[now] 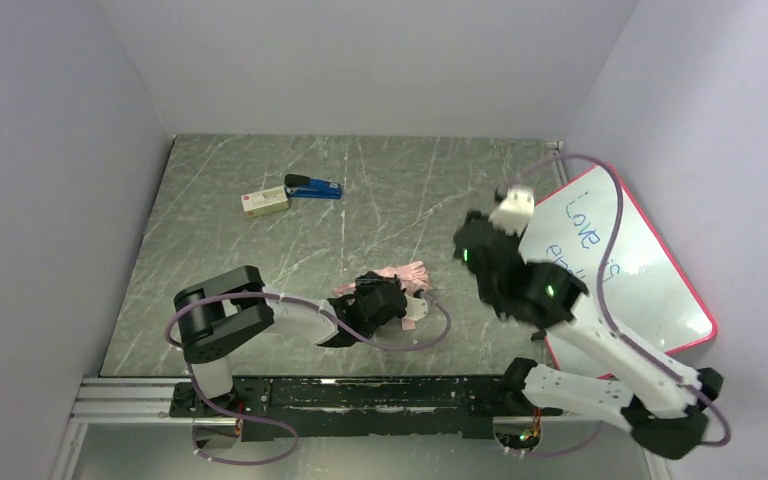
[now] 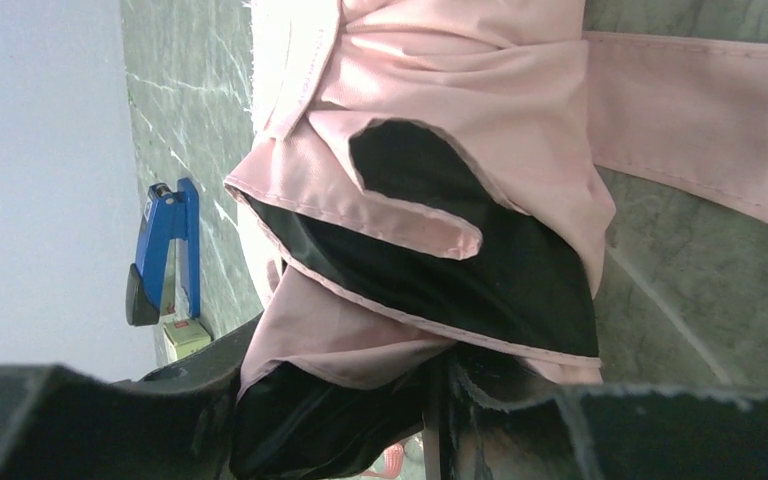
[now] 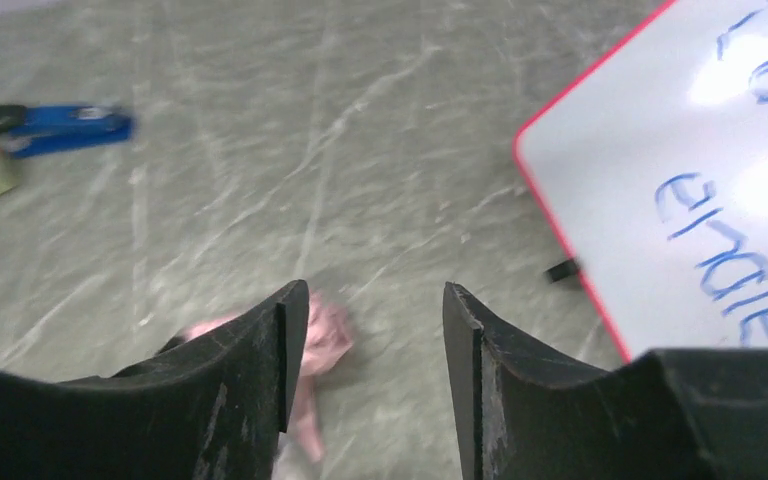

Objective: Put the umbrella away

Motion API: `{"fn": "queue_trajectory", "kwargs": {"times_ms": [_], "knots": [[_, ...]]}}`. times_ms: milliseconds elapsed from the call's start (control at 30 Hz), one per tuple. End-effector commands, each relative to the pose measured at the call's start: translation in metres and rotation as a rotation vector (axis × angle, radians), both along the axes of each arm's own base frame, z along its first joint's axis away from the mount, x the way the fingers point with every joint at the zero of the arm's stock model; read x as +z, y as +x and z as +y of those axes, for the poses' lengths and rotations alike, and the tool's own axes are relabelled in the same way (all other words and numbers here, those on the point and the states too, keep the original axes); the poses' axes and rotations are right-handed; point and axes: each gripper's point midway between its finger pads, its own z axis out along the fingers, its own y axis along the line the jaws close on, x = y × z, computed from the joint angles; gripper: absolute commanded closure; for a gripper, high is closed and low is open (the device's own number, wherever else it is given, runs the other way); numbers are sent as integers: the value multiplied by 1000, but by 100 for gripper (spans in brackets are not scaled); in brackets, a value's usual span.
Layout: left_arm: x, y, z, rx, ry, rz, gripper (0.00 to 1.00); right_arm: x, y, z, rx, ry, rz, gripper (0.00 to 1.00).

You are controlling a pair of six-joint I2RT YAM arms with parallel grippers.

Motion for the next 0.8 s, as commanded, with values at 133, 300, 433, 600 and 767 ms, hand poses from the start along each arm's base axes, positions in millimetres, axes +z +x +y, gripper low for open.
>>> {"fn": "queue_trajectory", "kwargs": {"times_ms": [133, 300, 433, 600, 767], "knots": [[-63, -20, 54, -20, 286, 103, 95, -31, 126, 2, 371, -84, 193, 39], [-62, -18, 55, -25, 309, 77, 95, -70, 165, 21, 678, 82, 230, 36], [-62, -18, 55, -37, 327, 65, 95, -102, 180, 36, 824, 77, 204, 36], [-60, -17, 56, -50, 353, 26, 95, -131, 172, 55, 1074, -41, 73, 38], [-59, -16, 56, -56, 360, 8, 95, -151, 134, 68, 1379, -133, 86, 38]]}}
